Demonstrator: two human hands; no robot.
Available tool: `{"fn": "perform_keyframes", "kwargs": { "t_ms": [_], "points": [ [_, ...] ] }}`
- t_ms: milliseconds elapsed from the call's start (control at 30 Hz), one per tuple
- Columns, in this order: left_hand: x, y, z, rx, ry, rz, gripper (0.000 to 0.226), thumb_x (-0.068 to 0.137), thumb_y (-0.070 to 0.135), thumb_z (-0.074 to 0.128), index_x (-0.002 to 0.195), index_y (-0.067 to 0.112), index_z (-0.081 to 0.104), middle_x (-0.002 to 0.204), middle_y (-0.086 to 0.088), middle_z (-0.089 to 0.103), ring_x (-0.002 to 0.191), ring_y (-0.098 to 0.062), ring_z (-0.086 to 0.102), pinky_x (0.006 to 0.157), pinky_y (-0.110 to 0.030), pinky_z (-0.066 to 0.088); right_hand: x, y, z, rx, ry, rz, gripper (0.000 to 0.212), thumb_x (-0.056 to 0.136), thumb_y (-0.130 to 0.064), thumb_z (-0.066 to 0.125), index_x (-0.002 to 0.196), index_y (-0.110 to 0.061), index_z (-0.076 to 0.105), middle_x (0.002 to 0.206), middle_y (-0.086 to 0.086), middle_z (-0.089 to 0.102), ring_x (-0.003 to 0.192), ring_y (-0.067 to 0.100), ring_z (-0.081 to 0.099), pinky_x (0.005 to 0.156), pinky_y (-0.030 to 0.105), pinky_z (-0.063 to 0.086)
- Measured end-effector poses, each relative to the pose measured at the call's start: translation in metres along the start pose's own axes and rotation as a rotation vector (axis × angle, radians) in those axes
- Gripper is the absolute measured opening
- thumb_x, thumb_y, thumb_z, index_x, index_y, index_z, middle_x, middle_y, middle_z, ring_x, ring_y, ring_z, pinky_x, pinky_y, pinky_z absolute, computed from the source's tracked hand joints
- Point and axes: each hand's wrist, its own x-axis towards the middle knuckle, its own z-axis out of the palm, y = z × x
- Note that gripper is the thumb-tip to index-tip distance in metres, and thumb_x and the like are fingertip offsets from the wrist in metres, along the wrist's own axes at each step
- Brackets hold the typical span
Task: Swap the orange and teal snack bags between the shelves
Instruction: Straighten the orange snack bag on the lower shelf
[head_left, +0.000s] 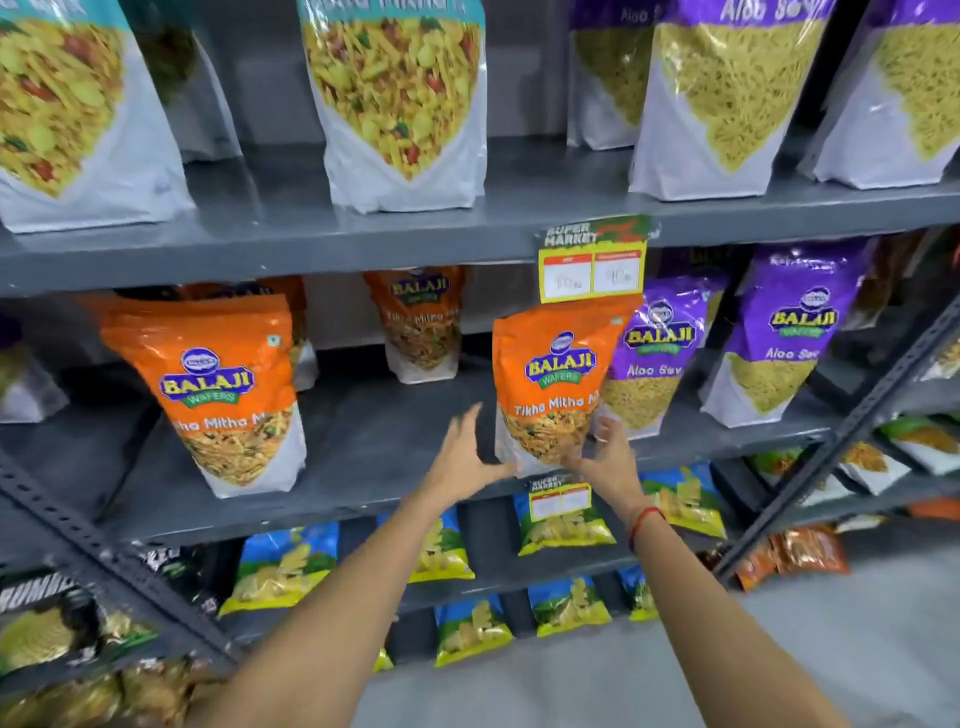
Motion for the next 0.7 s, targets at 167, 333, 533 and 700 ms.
{"fn": "perform_keyframes", "kwargs": {
  "t_ms": [167, 333, 533, 700],
  "points": [
    [0.028, -0.017, 0.025, -0.033, 0.005, -0.112, 0.113, 0.064, 0.034, 0.084, 0.147, 0.009, 0.011, 0.156, -0.014, 0.021, 0.141, -0.031, 0.025, 0.110, -0.047, 0.033, 0.023, 0.024, 0.002, 0.029, -0.160, 0.085, 0.108, 0.052, -0.025, 0.083, 0.140, -0.008, 0.023, 0.143, 0.012, 0.042, 0.127, 0.022, 0.043, 0.101, 0.037, 0.041],
    [0.043, -0.020, 0.036, -0.078, -0.066, -0.093, 0.082, 0.065, 0.021, 0.082, 0.133, 0.013, 0.036, 0.135, -0.012, 0.053, 0.123, -0.031, 0.051, 0.096, -0.044, 0.048, 0.047, 0.036, 0.002, -0.031, -0.200, 0.072, 0.111, 0.052, -0.015, 0.087, 0.141, -0.020, 0.021, 0.141, 0.010, 0.044, 0.130, 0.027, 0.043, 0.108, 0.052, 0.038],
    [0.045, -0.017, 0.042, -0.199, 0.042, -0.104, 0.067, 0.070, 0.018, 0.080, 0.127, 0.008, 0.046, 0.129, -0.015, 0.058, 0.118, -0.030, 0.054, 0.095, -0.041, 0.047, 0.051, 0.032, 0.010, -0.076, -0.122, 0.041, 0.100, 0.052, -0.004, 0.087, 0.135, -0.012, 0.031, 0.130, 0.011, 0.054, 0.121, 0.027, 0.050, 0.103, 0.048, 0.043],
    [0.045, -0.036, 0.012, -0.247, 0.050, -0.101, 0.067, 0.065, 0.017, 0.084, 0.122, 0.009, 0.050, 0.126, -0.014, 0.062, 0.116, -0.028, 0.058, 0.099, -0.048, 0.048, 0.051, 0.014, 0.033, -0.068, -0.117, 0.072, 0.079, 0.055, 0.001, 0.085, 0.122, -0.004, 0.044, 0.113, 0.008, 0.059, 0.110, 0.026, 0.056, 0.095, 0.039, 0.047]
  ]
}}
